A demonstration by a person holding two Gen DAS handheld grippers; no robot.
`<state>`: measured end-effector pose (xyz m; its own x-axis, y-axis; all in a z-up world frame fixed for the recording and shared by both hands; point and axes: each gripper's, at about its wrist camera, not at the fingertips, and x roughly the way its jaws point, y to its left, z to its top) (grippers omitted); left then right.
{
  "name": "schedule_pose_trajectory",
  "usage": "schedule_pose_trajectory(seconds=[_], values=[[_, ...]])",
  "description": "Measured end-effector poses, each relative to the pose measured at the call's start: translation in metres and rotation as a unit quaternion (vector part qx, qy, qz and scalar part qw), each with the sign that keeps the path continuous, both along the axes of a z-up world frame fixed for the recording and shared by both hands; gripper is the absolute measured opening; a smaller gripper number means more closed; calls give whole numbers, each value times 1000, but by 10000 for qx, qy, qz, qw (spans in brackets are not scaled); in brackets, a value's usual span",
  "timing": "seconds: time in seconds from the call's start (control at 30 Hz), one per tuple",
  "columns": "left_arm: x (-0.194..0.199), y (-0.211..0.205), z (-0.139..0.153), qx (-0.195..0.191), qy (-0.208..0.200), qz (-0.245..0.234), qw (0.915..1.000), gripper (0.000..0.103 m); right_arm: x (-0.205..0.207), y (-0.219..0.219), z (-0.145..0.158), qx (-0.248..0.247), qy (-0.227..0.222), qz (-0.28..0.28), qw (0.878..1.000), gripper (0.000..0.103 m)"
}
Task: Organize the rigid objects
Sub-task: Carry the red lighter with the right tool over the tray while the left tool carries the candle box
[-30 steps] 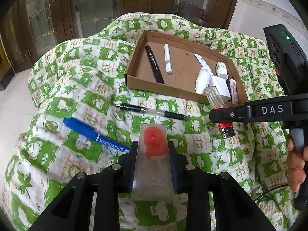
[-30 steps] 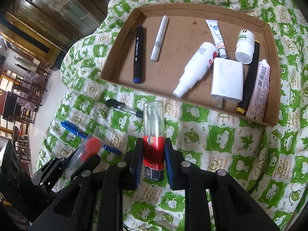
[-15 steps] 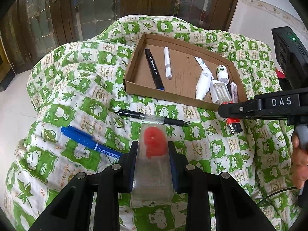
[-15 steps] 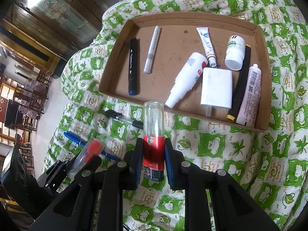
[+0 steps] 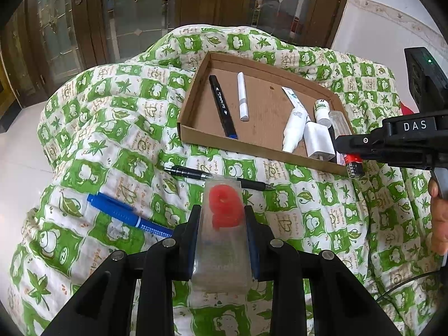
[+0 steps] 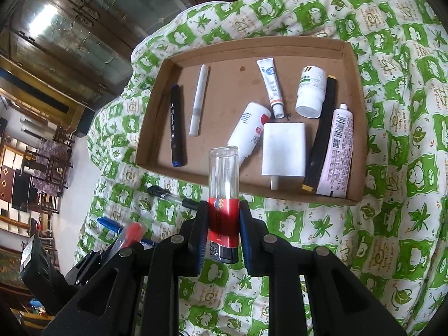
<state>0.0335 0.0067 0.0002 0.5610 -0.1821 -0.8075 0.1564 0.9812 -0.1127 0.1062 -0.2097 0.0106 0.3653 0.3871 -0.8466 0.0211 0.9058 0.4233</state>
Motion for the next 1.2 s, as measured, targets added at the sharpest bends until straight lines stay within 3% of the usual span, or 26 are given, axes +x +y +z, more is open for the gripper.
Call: schedule_pose_trajectory(seconds=[1.2], values=[[45, -48, 21, 206, -265, -335, 9989, 30, 5, -8, 9, -262, -228, -168, 9993, 20]])
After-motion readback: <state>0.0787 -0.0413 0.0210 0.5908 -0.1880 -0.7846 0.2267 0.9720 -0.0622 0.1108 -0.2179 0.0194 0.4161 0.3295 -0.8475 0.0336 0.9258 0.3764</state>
